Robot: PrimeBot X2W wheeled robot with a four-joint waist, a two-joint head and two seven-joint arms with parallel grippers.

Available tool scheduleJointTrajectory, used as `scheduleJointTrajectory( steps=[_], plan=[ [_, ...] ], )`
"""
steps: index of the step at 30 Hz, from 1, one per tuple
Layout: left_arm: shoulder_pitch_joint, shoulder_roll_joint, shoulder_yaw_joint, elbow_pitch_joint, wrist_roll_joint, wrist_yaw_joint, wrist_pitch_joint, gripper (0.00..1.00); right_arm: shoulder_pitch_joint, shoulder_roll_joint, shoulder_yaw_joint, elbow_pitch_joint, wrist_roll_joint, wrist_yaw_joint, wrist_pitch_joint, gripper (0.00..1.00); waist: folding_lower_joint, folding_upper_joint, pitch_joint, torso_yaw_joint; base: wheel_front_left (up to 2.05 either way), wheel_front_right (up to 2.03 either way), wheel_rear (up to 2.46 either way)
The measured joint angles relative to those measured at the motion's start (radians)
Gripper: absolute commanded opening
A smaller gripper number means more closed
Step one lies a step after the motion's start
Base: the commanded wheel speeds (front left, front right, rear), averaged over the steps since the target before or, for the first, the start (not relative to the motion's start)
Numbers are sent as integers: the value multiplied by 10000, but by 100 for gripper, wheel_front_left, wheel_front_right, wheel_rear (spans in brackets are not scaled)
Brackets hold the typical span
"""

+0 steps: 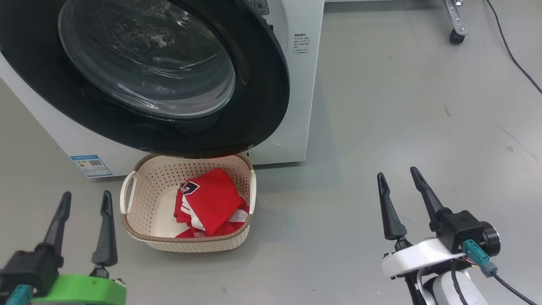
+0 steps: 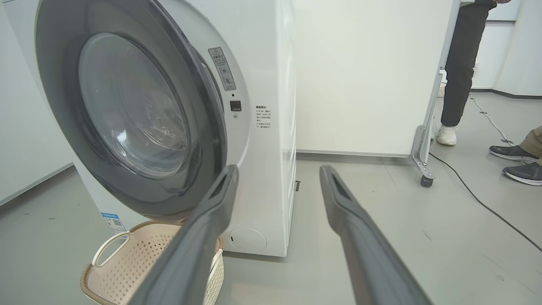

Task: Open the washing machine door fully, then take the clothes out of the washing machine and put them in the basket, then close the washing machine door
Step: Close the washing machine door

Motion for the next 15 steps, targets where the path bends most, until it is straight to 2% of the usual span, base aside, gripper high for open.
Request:
scheduleJointTrajectory(
  steps=[8,15],
  plan=[
    [407,-213,-548,401,650,546,-100,100,243,6,-67,63,-146,-82,0,100,0,0,-96,-12,0,0,0],
    [639,-533,-894,732,775,704,-96,100,569,23,-94,117,-159,-159,0,100,0,0,-304,-46,0,0,0]
  ],
)
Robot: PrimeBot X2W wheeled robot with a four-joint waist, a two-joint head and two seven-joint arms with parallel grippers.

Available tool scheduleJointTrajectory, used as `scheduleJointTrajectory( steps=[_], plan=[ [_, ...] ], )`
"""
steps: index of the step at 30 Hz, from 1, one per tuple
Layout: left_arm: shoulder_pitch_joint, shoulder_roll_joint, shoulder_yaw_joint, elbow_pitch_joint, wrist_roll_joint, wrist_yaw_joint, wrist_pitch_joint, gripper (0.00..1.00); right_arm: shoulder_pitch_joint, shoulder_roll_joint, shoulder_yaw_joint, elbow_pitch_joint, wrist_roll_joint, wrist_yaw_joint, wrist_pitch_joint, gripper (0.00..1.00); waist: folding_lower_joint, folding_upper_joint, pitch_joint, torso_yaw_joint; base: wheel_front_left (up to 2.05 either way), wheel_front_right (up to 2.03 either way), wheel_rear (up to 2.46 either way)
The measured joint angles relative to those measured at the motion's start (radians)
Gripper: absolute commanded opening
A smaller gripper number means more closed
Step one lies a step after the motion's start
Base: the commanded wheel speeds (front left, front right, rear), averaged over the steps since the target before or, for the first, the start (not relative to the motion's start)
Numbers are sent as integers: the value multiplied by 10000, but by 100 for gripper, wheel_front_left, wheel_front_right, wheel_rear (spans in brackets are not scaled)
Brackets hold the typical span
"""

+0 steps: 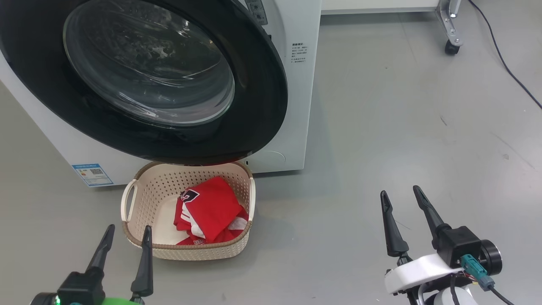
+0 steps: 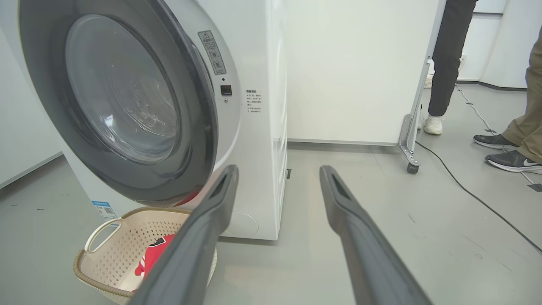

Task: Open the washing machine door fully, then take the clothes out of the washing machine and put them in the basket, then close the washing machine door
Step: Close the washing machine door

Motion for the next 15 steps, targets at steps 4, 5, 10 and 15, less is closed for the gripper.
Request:
scheduleJointTrajectory(
  steps=[4,5,10,15],
  plan=[
    [32,-134,-121,94,173,25,2,100,77,2,6,25,4,-2,0,100,0,0,-114,-7,0,0,0],
    [41,-148,-128,102,173,54,0,100,84,4,10,27,4,-2,0,100,0,0,-128,-8,0,0,0],
    [47,-299,-140,163,173,94,2,100,109,6,21,65,6,-12,0,100,0,0,-196,-5,0,0,0],
    [52,-376,-153,215,234,125,2,100,169,6,46,111,8,-12,0,100,0,0,-276,1,0,0,0]
  ],
)
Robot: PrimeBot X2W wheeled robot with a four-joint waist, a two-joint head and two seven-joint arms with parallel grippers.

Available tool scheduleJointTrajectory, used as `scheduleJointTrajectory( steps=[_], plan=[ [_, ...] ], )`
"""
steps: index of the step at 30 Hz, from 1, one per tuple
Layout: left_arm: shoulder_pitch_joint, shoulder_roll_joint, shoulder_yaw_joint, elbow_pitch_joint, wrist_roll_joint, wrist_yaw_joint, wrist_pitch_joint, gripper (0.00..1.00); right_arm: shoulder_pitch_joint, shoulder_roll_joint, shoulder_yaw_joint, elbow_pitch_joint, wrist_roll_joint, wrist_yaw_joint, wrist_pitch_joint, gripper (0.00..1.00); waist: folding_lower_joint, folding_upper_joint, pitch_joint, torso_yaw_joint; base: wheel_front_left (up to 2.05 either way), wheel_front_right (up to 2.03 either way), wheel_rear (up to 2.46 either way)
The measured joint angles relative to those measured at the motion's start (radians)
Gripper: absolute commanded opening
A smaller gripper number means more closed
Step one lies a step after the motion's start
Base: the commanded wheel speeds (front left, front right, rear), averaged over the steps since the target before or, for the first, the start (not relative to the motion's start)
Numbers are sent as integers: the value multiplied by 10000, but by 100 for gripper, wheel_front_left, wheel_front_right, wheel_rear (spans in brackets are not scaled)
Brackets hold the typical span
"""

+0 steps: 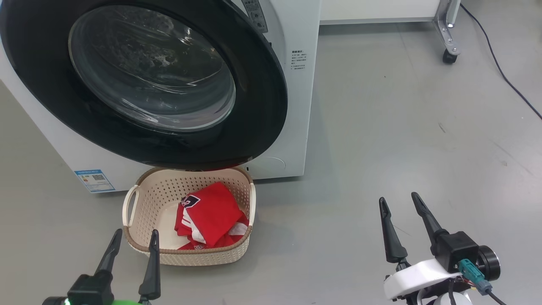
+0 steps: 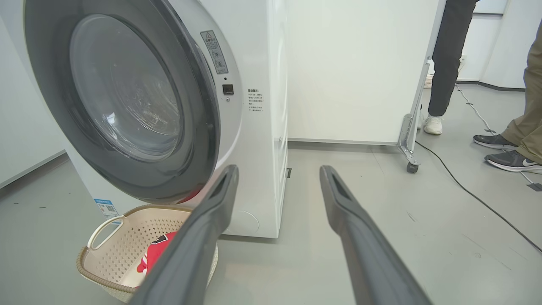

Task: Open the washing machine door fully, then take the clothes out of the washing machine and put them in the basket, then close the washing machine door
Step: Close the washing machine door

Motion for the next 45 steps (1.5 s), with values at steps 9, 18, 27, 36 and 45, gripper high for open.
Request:
scheduleJointTrajectory(
  steps=[9,18,27,36,45],
  plan=[
    [53,-77,4,29,86,44,0,100,84,2,84,46,31,0,0,100,0,0,-32,-45,0,0,0],
    [65,-134,-8,44,148,59,0,100,84,2,113,98,178,2,0,0,0,0,3,-103,0,0,0],
    [60,-224,-117,50,255,77,-2,100,83,2,10,94,192,12,0,0,0,0,92,-10,0,0,0],
    [-73,-291,-234,-63,265,79,-92,100,-176,-54,69,119,115,198,0,0,0,0,365,312,0,0,0],
    [-500,-410,-420,-128,274,54,-211,100,-1174,-48,295,228,-10,456,0,0,0,0,770,692,0,0,0]
  ],
)
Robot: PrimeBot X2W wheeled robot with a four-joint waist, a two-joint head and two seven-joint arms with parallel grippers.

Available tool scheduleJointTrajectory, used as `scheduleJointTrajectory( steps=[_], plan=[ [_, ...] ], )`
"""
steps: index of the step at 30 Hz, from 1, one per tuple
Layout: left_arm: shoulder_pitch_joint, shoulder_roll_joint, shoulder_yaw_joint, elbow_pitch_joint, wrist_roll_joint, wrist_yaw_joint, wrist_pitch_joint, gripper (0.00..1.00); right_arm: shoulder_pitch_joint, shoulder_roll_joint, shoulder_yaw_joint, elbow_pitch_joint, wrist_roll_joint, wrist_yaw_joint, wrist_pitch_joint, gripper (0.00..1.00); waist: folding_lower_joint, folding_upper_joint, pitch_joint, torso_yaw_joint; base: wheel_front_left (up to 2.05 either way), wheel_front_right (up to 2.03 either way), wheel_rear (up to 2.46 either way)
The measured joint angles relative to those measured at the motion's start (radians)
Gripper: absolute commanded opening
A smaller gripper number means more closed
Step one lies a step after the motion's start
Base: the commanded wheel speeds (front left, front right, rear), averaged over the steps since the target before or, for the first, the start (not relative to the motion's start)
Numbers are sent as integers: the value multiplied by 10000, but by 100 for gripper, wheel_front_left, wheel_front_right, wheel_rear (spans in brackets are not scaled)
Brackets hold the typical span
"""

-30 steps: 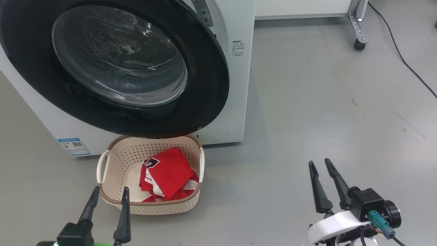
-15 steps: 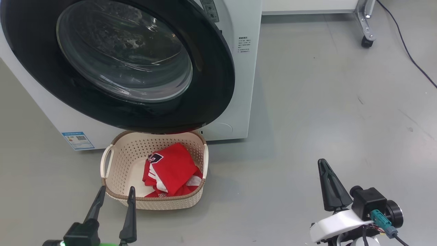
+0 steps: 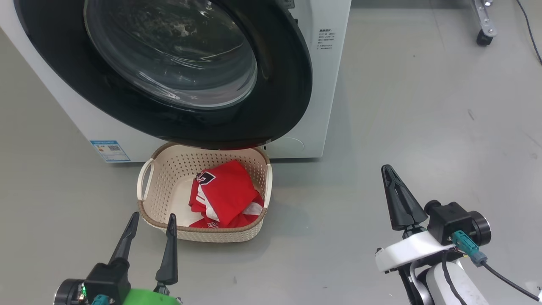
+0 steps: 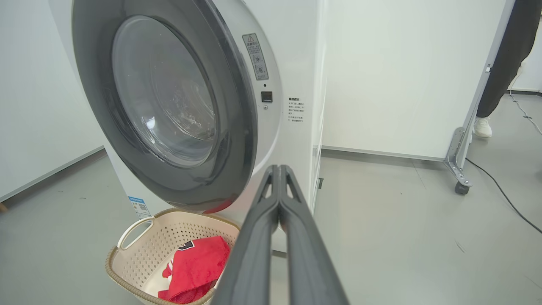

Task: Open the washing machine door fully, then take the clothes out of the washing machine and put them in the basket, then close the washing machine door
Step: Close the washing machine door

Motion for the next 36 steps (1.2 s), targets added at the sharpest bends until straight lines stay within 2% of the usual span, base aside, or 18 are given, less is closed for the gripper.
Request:
scheduleJointTrajectory(
  steps=[4,13,26,36],
  plan=[
    [-226,-54,-119,-75,0,-4,-50,100,-435,-6,115,100,-50,90,0,0,0,0,235,251,0,0,0],
    [-750,-194,-247,-161,0,-100,-171,100,-2013,-328,435,433,-431,614,77,0,0,0,956,938,0,0,0],
    [-1381,-347,-571,-31,-4,-290,-324,100,-4397,-731,407,851,-790,880,253,0,0,0,1954,1982,0,0,0],
    [-1732,-491,-736,190,-31,-368,-410,100,-5871,-759,405,1574,-817,986,251,0,0,0,2526,2713,0,0,0]
  ],
)
